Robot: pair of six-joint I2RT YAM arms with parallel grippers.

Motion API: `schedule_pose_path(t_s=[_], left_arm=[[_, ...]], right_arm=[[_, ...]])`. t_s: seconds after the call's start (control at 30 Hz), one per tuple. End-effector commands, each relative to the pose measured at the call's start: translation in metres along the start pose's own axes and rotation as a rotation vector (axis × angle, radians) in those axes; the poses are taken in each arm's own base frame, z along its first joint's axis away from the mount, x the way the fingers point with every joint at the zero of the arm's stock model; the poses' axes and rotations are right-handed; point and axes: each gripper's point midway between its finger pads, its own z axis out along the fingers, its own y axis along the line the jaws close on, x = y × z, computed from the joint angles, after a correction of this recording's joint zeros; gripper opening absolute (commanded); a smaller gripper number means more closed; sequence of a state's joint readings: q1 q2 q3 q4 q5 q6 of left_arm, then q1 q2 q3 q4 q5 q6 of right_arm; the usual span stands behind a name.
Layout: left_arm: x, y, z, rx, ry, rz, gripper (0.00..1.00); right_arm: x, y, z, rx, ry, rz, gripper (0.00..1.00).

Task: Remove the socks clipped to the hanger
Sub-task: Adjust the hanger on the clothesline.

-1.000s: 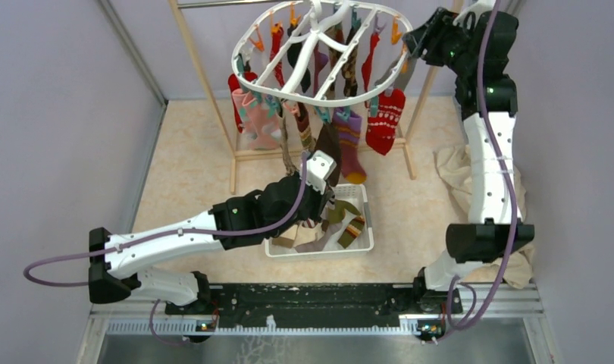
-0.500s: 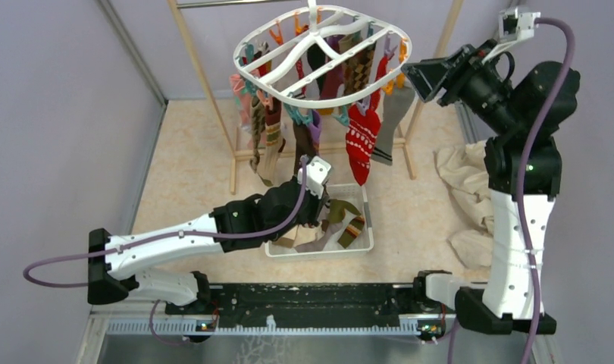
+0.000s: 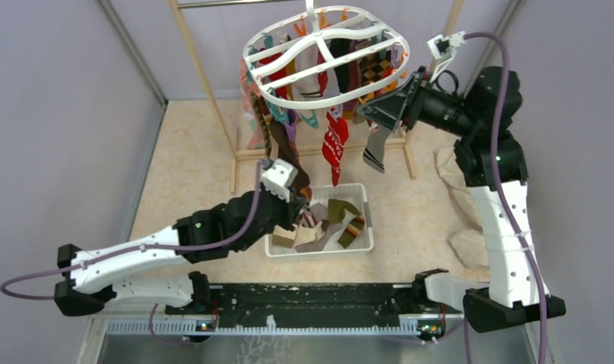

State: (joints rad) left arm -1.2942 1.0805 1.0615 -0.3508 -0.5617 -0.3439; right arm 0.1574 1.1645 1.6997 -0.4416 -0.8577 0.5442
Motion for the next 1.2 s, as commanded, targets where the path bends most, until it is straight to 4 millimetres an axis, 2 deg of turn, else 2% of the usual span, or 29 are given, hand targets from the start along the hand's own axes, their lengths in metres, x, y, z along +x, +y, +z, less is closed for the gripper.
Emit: schedule_pose_path(t_s=[0.0,0.13,0.4,0.67,0.87,1.03,1.17], left_arm=[[0.0,0.024,-0.028,-0.048,-0.007,-0.079,0.06],[0.005,0.04,-0.045,-0.08,0.005,-0.121,0.05],[-0.006,0.079,-0.083,-0.181,-0.045,-0.218,0.05],[-0.022,0.091,-0.105,-0.19,-0.094,-0.282,0.04],[-0.028,0.094,-0.114,-0.167,-0.116,-0.302,0.05],[-0.028,0.09,-0.113,-0.14,-0.121,-0.302,0.05],[-0.027,0.084,-0.108,-0.118,-0.127,-0.303,0.05]], right_arm=[[0.041,0.018,0.018,-0.107,0.11,-0.011,0.54],[0.078,0.033,0.042,-0.124,0.196,-0.063,0.53],[0.143,0.054,0.076,-0.147,0.275,-0.058,0.49],[0.19,0.077,0.103,-0.176,0.343,-0.037,0.51],[0.209,0.069,0.118,-0.139,0.33,0.054,0.58],[0.213,0.064,0.128,-0.106,0.29,0.16,0.6],[0.218,0.071,0.134,-0.153,0.288,0.218,0.61]])
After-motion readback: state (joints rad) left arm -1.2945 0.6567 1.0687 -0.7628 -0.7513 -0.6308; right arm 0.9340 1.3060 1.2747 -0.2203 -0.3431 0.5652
